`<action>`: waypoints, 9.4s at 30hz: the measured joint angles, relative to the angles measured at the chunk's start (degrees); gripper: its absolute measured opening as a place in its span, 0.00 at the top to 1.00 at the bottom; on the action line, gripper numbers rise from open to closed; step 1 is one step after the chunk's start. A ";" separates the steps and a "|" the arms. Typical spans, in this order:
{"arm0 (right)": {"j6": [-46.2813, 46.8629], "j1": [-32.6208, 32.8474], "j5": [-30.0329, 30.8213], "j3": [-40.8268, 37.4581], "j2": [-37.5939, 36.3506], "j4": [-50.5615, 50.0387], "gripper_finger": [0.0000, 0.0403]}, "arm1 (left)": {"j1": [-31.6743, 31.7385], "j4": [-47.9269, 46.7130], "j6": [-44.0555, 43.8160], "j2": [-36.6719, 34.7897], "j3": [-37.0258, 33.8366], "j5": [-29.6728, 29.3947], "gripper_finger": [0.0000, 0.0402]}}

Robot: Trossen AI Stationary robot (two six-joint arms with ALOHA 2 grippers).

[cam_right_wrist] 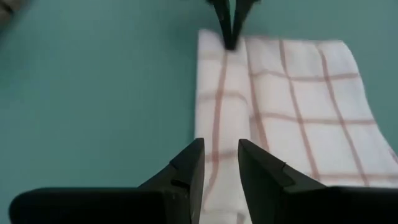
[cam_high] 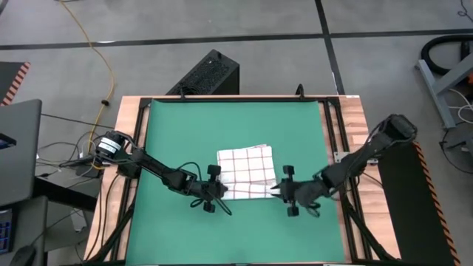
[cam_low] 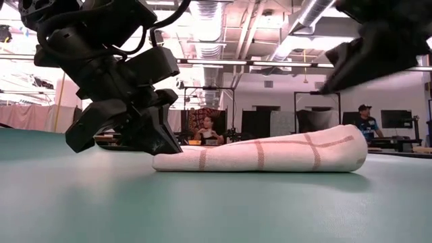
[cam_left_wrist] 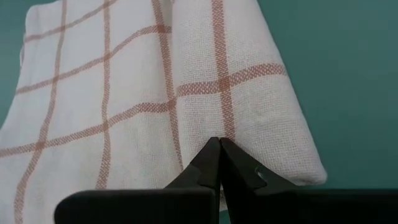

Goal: Roll towel into tight, uniform cylinder
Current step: Roll the kitchen towel on the table

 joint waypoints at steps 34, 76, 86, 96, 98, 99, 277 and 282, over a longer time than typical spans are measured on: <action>13.90 -3.91 2.75 0.00 19.88 1.56 0.77 | -4.44 23.01 14.92 -0.21 0.42 -8.90 1.00; -13.38 -0.26 10.61 -0.04 18.16 7.15 0.30 | 1.61 13.77 -0.18 8.31 0.48 -0.51 1.00; -8.02 -2.93 11.20 0.38 25.93 6.18 0.32 | 1.71 13.42 -0.03 8.31 0.44 0.95 1.00; 0.52 -2.70 12.47 0.48 28.12 4.57 0.68 | 1.72 13.37 0.65 8.31 0.44 2.04 1.00; 0.68 -2.70 12.76 0.42 28.12 4.45 0.77 | 1.72 13.38 0.64 8.28 0.44 2.19 1.00; 1.17 -2.75 12.73 0.42 28.12 4.21 0.82 | 1.72 13.38 0.59 8.28 0.44 2.21 1.00; 16.94 -37.15 -49.38 15.45 29.54 1.19 0.91 | -8.36 -36.93 17.34 4.07 37.31 5.10 1.00; 16.94 -37.15 -49.38 15.45 29.54 1.36 0.91 | -9.46 -38.72 22.98 8.47 37.26 4.54 1.00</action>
